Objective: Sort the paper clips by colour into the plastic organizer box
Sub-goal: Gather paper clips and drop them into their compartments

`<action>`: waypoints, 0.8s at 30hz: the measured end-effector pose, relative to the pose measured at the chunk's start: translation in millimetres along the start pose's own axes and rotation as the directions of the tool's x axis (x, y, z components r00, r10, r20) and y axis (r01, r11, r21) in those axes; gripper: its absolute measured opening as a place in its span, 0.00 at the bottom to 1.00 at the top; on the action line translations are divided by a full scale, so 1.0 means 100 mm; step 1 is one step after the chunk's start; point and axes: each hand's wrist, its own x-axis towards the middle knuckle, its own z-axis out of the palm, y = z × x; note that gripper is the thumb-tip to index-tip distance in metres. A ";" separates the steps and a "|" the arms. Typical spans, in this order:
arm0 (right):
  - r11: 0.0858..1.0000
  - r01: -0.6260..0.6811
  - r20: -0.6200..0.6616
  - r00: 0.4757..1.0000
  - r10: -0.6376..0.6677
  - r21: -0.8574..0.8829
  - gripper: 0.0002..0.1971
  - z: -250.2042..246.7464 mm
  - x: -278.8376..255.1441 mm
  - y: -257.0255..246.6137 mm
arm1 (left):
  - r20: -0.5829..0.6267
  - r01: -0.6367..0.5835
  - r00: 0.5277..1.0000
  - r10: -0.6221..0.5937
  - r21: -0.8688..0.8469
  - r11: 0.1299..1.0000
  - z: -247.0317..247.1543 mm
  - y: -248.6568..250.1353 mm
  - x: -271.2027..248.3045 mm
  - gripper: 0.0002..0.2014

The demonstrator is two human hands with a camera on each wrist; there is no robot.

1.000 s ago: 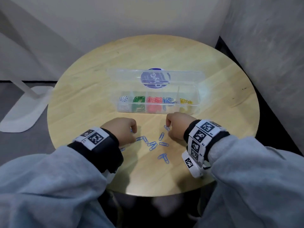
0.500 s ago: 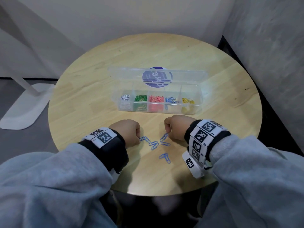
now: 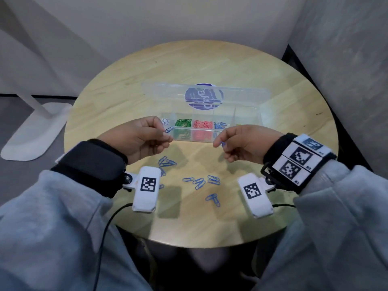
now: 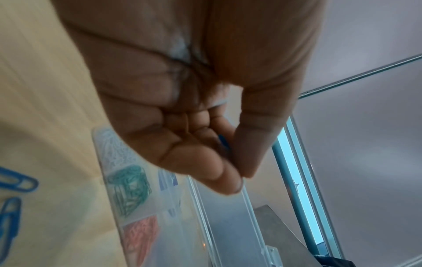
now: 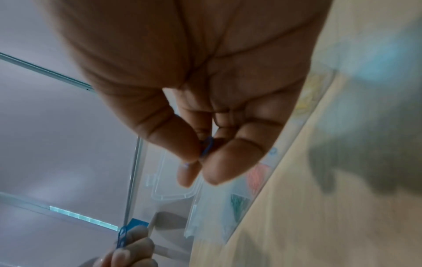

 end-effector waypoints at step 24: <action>0.411 -0.176 -0.171 0.984 0.049 -0.895 0.08 0.37 0.02 0.20 | -0.305 0.298 0.948 -0.089 0.759 0.579 -0.10 -0.22 0.17 0.04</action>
